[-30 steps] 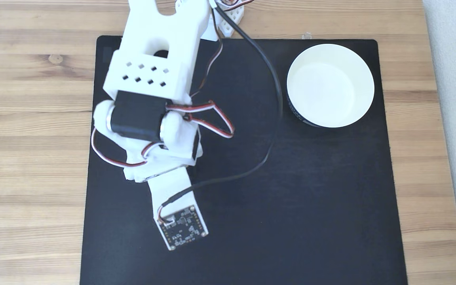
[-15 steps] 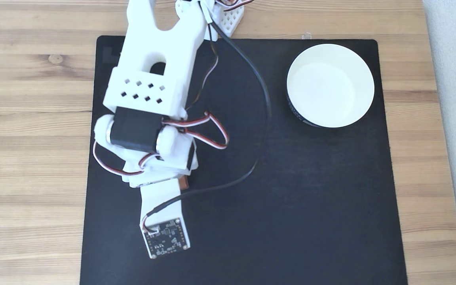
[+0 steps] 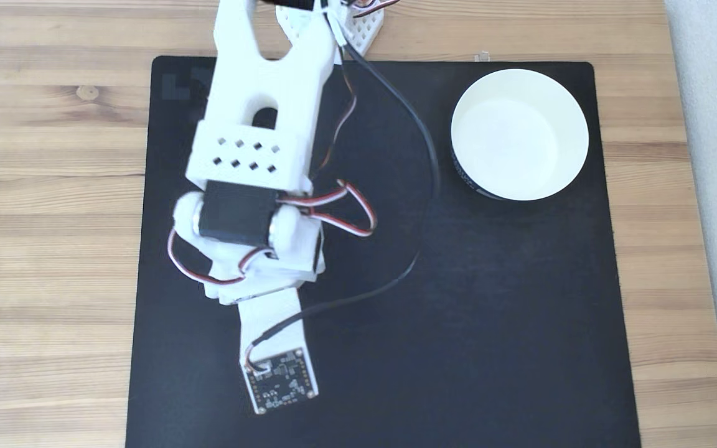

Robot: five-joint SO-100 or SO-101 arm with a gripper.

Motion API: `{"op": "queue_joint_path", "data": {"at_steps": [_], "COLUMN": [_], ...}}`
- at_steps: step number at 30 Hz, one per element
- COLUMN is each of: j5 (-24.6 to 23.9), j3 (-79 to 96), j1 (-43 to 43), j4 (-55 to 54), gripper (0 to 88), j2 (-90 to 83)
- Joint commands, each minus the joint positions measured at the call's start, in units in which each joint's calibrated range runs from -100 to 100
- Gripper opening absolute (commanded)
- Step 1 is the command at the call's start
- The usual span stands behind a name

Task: Pick up the toy and place it on the plate

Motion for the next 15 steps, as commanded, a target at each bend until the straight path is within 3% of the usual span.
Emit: {"op": "queue_joint_path", "data": {"at_steps": [1,15], "j5": [-0.22,-0.22], "j3": [-1.94,-1.31], "j1": [-1.72,-1.97], "j4": [-2.00,-1.49], "gripper": [34.1,34.1], "j2": [1.91,4.00]}}
